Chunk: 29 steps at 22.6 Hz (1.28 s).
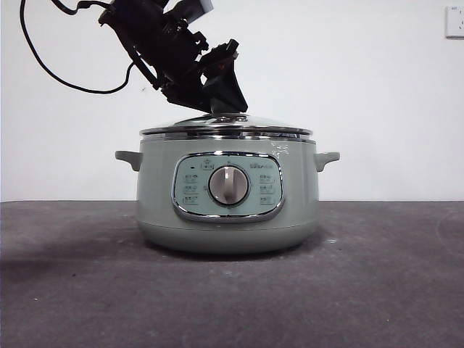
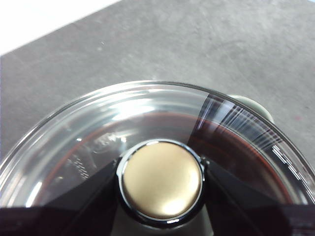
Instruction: Pick up the pumpkin,open the lid,put the pumpkin in the pot,close the lid
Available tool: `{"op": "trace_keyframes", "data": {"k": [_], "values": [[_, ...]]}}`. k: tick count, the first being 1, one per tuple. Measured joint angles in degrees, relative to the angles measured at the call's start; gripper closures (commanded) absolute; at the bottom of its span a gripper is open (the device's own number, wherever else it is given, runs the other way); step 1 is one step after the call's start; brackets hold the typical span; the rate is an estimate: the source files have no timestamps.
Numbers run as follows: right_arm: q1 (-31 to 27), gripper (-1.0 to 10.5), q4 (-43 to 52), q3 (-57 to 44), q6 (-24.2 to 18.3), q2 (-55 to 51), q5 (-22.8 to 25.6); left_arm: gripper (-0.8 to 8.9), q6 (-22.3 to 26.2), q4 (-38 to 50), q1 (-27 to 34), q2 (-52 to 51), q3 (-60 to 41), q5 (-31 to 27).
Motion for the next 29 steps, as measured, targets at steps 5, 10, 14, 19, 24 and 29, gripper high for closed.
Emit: {"op": "trace_keyframes", "data": {"k": [5, 10, 14, 19, 24, 29], "values": [[0.0, 3.5, 0.0, 0.0, 0.0, 0.0, 0.0, 8.22, 0.0, -0.6, -0.4, 0.2, 0.0, 0.0], [0.0, 3.5, 0.0, 0.0, 0.0, 0.0, 0.0, 8.22, 0.0, -0.9, -0.6, 0.7, 0.0, -0.7], [0.0, 3.5, -0.2, 0.0, 0.0, 0.0, 0.0, 5.48, 0.0, -1.5, -0.6, 0.7, 0.2, -0.9], [0.0, 3.5, -2.9, 0.0, 0.0, 0.0, -0.3, 2.79, 0.0, -3.5, -0.6, 0.2, 0.4, -1.4], [0.0, 3.5, -6.2, 0.0, 0.2, 0.0, -5.9, 2.79, 0.1, -8.0, -0.6, -4.1, 0.4, -3.5], [0.0, 3.5, -12.1, 0.0, 0.2, 0.0, -13.6, 2.81, 0.0, -21.4, -0.6, -14.8, 0.4, -3.5]]}}
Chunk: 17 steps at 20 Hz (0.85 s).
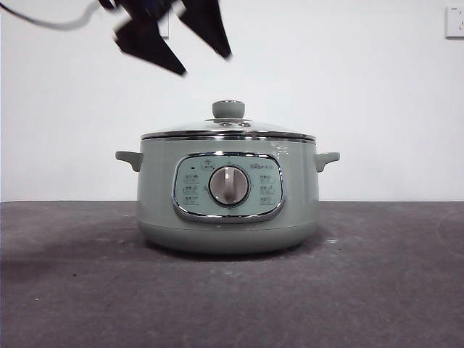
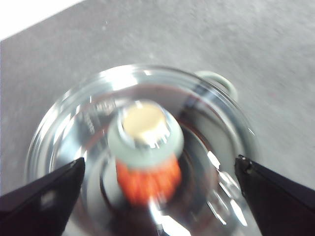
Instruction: Pick up the pumpkin,open the lid,put the pumpkin in the pot,close the lid
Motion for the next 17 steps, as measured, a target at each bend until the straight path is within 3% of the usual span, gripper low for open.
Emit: {"op": "trace_keyframes", "data": {"k": [3, 5, 6, 8, 9, 10, 17], "values": [[0.0, 3.6, -2.3, 0.0, 0.0, 0.0, -3.8, 2.84, -0.6, -9.6, 0.0, -8.5, 0.0, 1.3], [0.0, 4.6, -3.3, 0.0, 0.0, 0.0, -4.5, 3.33, -1.2, -15.1, 0.0, -13.7, 0.0, 4.6], [0.0, 5.4, -3.9, 0.0, 0.0, 0.0, -4.4, 4.31, -1.3, -17.3, -0.1, -15.9, 0.0, 5.7], [0.0, 7.3, -4.8, 0.0, 0.1, 0.0, -4.4, 7.53, -1.5, -21.2, -0.1, -19.8, 0.0, 7.5], [0.0, 8.5, -5.4, 0.0, 0.1, 0.0, -4.5, 8.22, -1.6, -22.8, -0.1, -21.4, 0.0, 8.3], [0.0, 9.6, -5.9, 0.0, 0.1, 0.0, -4.4, 8.18, -1.6, -23.6, -0.1, -22.5, 0.0, 8.7], [0.0, 9.5, -5.9, 0.0, 0.2, 0.0, -4.4, 8.17, -1.6, -24.0, -0.1, -24.4, 0.0, 8.7]]}}
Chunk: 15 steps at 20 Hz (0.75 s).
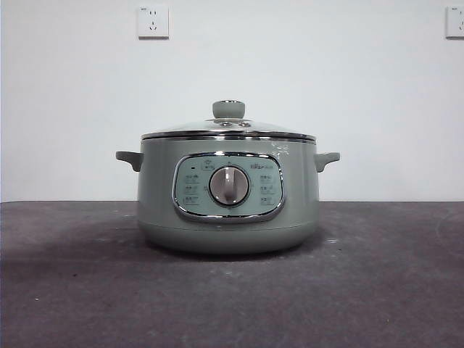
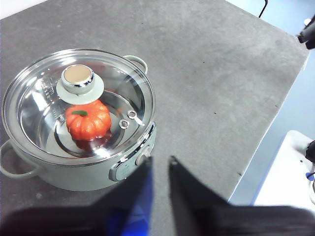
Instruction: Pick up the pumpkin,open the lid,put the pumpkin in the pot,close the lid
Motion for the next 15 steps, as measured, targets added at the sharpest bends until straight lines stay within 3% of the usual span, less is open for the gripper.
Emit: {"op": "trace_keyframes", "data": {"k": [15], "values": [[0.0, 9.5, 0.0, 0.0, 0.4, 0.0, 0.2, 8.17, 0.6, 0.1, 0.9, -0.3, 0.0, -1.4]]}}
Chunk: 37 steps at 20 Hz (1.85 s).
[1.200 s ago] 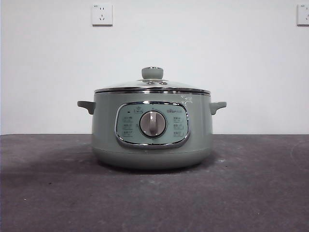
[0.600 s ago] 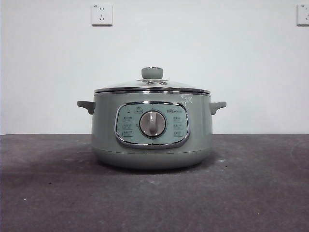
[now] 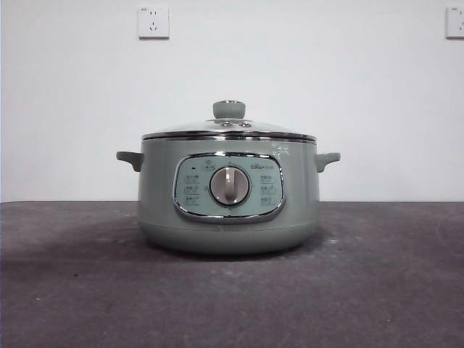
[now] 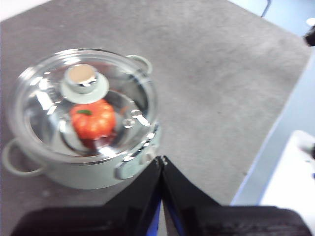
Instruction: Pick up the pumpkin,open the lid,put the pumpkin in the pot,close the lid
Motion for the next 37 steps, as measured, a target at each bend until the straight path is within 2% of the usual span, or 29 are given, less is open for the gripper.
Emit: {"op": "trace_keyframes", "data": {"k": [3, 6, 12, 17, 21, 26, 30, 37], "values": [[0.0, 9.5, 0.0, 0.0, 0.0, 0.0, 0.0, 8.17, 1.9, 4.3, 5.5, -2.6, -0.4, -1.3], [0.0, 9.5, -0.1, 0.0, 0.0, 0.0, 0.0, 8.17, 2.4, 13.7, 12.6, -9.6, -6.5, -1.3], [0.0, 9.5, -0.1, 0.0, 0.0, 0.0, 0.0, 8.17, 2.4, 39.9, 24.6, -27.6, -33.1, -1.6], [0.0, 9.5, -0.1, 0.0, 0.0, 0.0, 0.0, 8.17, -1.0, 51.8, 28.9, -42.8, -55.9, -1.8], [0.0, 9.5, -0.1, 0.0, 0.0, -0.1, 0.0, 8.17, -3.2, 53.6, 29.5, -51.8, -70.1, -4.9], [0.0, 9.5, -0.1, 0.0, 0.0, -0.1, 0.0, 8.17, -5.4, 53.8, 29.5, -57.2, -78.6, -12.1], [0.0, 9.5, -0.1, 0.0, 0.0, -0.1, 0.0, 8.17, -6.2, 53.6, 29.5, -58.1, -80.0, -15.7], [0.0, 9.5, -0.1, 0.0, 0.0, -0.1, 0.0, 8.17, -6.2, 49.0, 29.5, -58.2, -81.1, -16.2]]}}
